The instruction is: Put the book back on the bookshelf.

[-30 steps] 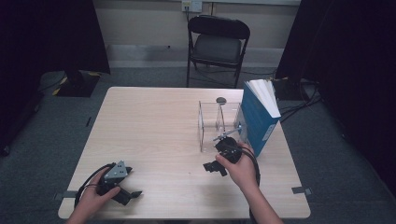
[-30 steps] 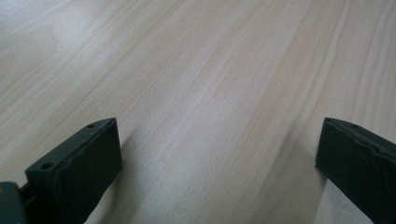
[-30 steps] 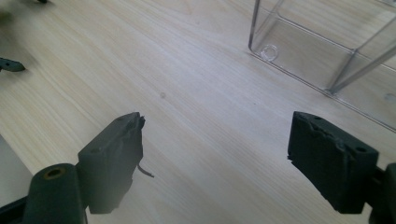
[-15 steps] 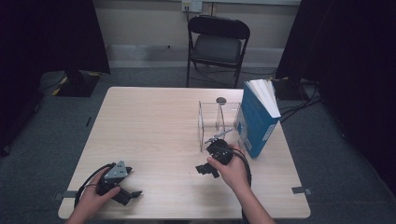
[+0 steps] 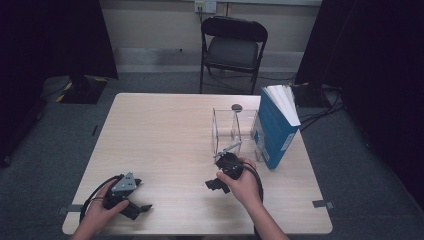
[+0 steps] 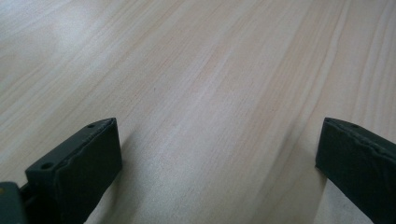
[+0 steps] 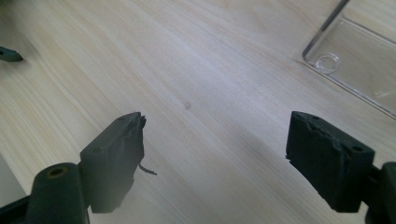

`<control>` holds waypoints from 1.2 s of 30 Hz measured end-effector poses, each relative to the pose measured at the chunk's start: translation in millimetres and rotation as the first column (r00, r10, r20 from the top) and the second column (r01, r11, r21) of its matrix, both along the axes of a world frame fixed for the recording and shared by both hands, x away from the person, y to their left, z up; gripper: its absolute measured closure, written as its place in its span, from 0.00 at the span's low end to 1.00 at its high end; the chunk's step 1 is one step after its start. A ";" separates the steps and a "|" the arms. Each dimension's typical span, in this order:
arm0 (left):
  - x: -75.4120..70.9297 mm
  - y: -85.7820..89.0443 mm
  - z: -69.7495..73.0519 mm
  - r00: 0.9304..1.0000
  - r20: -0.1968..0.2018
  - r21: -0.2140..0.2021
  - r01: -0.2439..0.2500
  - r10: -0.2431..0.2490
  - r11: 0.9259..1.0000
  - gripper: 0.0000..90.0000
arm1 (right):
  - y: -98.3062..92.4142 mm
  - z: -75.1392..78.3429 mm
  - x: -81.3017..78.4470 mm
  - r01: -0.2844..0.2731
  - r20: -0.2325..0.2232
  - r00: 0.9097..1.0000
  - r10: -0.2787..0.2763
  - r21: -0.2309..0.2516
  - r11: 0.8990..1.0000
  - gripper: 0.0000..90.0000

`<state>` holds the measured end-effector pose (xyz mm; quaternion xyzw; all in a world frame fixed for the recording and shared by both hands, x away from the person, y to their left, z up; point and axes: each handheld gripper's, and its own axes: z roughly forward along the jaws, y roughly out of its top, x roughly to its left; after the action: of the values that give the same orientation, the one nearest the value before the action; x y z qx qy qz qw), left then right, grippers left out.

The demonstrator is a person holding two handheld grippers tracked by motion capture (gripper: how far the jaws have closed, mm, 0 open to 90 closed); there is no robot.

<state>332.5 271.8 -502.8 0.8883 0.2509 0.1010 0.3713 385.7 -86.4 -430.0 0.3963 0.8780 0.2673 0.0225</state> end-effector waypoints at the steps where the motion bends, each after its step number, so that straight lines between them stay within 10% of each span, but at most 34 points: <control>1: 0.0 0.0 0.0 1.000 0.000 -0.001 0.000 0.000 1.000 0.00 | 2.7 -3.4 -0.1 -0.006 -0.006 1.000 0.006 -0.002 1.000 0.21; 24: 0.0 0.0 0.0 1.000 0.000 0.000 0.000 0.000 1.000 0.00 | 30.7 -41.1 -3.1 -0.080 0.027 0.996 0.081 -0.034 0.996 0.21; 36: 0.0 -0.2 -0.7 1.000 0.002 -0.010 0.000 0.000 1.000 0.00 | 37.8 -51.1 -9.9 -0.104 0.134 0.985 0.111 -0.060 0.993 0.15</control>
<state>332.5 271.6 -503.6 0.8863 0.2510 0.1008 0.3759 375.8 -48.6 -481.1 0.3284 0.9012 0.2716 0.0790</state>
